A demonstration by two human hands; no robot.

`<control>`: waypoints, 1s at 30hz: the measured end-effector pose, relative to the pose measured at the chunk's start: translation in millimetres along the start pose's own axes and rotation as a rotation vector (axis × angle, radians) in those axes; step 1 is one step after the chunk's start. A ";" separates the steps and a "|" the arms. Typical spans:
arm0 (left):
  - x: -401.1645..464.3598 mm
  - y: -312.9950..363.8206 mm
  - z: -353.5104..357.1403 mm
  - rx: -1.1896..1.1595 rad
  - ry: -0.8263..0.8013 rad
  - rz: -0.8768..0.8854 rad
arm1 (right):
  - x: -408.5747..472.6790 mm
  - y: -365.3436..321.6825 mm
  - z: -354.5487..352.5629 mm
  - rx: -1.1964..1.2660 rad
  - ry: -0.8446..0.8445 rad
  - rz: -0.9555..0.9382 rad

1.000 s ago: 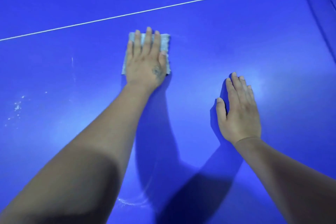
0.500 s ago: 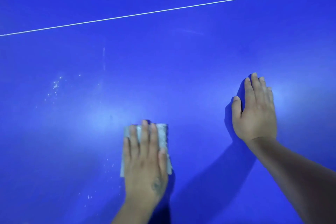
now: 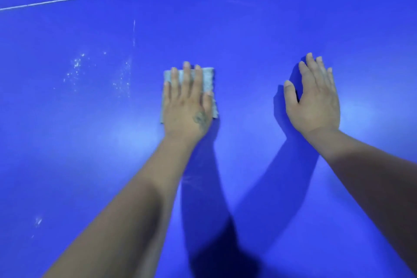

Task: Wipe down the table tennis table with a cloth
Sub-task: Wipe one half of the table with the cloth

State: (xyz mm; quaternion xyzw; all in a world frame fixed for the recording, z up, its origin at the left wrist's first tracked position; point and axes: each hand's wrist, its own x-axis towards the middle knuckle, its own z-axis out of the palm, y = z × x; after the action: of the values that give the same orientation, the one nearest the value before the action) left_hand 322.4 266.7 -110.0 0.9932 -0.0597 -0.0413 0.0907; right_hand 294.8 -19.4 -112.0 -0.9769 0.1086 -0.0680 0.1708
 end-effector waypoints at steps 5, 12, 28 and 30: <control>-56.9 -68.8 -10.6 -0.001 0.030 -0.200 | -28.4 -8.3 -3.9 0.014 -0.019 -0.136; -179.5 -28.4 -4.9 0.075 -0.010 -0.249 | -121.6 -44.4 -5.1 -0.123 -0.199 -0.329; -49.1 3.8 5.8 -0.014 0.040 -0.146 | -129.0 -45.4 -2.2 -0.149 -0.208 -0.277; -66.6 -26.6 0.5 -0.022 0.045 -0.240 | -129.3 -46.0 -2.3 -0.154 -0.205 -0.277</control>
State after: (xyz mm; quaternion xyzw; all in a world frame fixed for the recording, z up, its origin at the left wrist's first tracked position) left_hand 259.4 300.9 -110.6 0.9929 0.0622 -0.0304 0.0971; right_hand 178.1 52.6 -106.2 -0.9946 -0.0402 0.0177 0.0945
